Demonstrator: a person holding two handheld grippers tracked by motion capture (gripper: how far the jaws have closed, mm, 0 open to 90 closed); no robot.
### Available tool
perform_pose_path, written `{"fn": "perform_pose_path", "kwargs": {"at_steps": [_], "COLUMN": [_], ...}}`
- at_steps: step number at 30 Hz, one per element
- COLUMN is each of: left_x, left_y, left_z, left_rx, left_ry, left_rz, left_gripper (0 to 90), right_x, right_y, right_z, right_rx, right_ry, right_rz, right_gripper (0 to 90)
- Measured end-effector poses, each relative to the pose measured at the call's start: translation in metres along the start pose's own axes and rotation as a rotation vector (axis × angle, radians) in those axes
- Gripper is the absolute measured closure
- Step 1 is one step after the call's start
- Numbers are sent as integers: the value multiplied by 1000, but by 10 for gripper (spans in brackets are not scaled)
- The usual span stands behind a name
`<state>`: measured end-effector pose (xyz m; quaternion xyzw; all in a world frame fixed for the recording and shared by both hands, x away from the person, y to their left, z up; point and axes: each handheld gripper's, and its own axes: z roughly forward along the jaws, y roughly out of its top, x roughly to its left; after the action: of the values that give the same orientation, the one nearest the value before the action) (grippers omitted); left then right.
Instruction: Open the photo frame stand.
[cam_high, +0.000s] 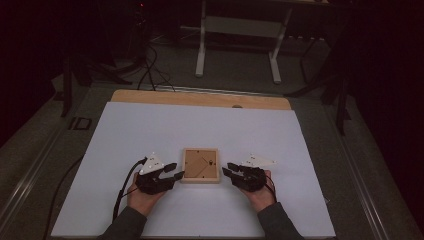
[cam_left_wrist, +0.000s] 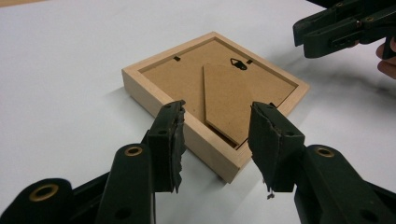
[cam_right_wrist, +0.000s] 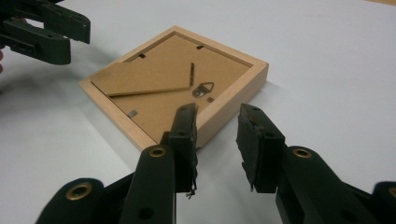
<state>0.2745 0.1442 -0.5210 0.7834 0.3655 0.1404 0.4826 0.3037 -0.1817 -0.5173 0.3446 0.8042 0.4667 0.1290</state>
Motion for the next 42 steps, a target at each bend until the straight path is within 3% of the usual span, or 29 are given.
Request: {"fn": "perform_pose_path", "kwargs": {"at_steps": [7, 16, 29, 42], "left_x": [-3, -13, -19, -19], "left_y": [1, 13, 13, 10], "left_z": [3, 12, 25, 38], "left_rx": [-6, 17, 58, 78], "left_ry": [-18, -16, 13, 38], "left_rz": [6, 38, 61, 56], "left_gripper": [579, 564, 499, 439], "right_x": [8, 23, 33, 30], "right_y": [0, 1, -4, -5], "right_z": [2, 7, 17, 16], "right_rx": [-13, -1, 52, 46], "right_ry": [28, 59, 68, 71], "right_rz": [-24, -75, -112, -91], "right_gripper": [702, 896, 898, 898]}}
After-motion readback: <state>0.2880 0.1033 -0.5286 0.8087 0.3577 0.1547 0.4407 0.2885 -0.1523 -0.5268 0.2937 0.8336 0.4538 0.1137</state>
